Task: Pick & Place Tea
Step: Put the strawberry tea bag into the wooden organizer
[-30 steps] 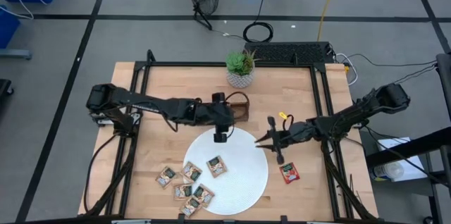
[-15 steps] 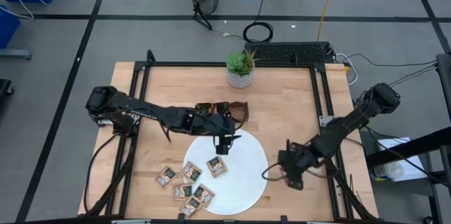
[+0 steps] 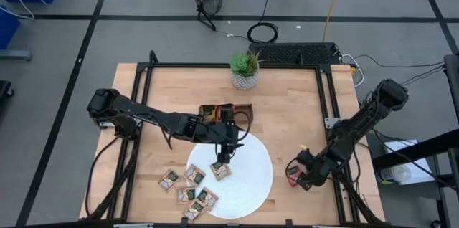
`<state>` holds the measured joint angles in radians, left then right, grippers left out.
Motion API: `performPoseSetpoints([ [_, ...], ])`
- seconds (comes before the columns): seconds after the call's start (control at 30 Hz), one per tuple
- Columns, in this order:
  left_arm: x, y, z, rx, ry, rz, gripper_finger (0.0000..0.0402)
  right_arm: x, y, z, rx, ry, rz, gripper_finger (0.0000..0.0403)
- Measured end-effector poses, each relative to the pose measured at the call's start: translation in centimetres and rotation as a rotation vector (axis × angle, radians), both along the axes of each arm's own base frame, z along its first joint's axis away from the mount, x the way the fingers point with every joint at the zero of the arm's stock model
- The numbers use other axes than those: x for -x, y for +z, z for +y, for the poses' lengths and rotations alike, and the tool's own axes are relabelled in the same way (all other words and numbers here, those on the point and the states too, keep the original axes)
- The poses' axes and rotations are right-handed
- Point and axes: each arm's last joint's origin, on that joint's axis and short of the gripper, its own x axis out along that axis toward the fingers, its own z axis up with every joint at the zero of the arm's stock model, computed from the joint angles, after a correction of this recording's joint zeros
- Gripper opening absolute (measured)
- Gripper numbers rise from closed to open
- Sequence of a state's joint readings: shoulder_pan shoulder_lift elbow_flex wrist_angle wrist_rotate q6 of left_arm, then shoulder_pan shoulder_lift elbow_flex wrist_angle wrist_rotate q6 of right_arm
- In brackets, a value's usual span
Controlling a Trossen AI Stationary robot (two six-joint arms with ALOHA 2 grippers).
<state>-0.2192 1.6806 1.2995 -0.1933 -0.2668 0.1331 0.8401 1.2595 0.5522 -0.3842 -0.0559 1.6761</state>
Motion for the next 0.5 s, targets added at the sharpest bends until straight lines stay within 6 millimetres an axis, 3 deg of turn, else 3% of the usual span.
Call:
performPoseSetpoints([
  [0.23,-0.1,0.0,0.2,-0.037,-0.015,-0.001,0.0239,1.2,-2.4,0.1,-0.234,-0.121,-0.184,0.0205],
  [0.5,-0.2,0.0,0.8,-0.038,0.000,0.001,0.0239,2.5,-4.3,-1.1,-0.238,-0.242,-0.274,0.0193],
])
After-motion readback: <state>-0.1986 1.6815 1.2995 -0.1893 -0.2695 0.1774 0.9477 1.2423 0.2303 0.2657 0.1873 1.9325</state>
